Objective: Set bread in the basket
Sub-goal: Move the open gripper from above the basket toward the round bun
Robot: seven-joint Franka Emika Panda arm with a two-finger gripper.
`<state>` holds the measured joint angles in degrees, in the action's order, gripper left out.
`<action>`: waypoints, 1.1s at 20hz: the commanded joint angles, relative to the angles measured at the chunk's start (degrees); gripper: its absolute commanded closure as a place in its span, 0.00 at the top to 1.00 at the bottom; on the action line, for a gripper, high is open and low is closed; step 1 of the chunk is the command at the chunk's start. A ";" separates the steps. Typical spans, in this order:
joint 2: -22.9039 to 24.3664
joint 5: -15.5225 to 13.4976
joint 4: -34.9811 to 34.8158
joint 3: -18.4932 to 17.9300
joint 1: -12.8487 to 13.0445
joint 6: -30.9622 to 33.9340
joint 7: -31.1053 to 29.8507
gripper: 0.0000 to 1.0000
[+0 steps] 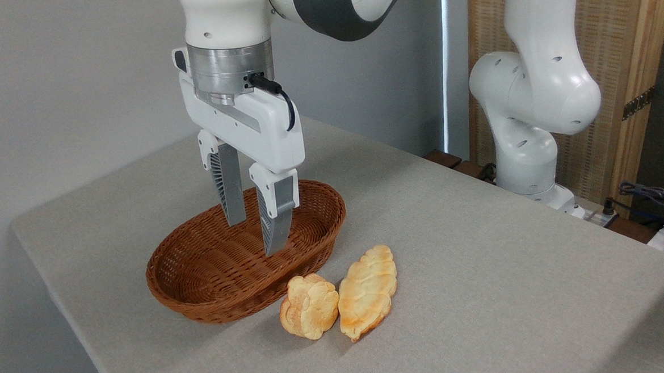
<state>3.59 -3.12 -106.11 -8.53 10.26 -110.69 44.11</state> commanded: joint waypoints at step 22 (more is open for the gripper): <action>0.45 -0.13 -5.33 -6.59 -0.15 1.27 9.14 1.00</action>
<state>3.60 -3.12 -109.45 -13.93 9.85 -109.36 50.30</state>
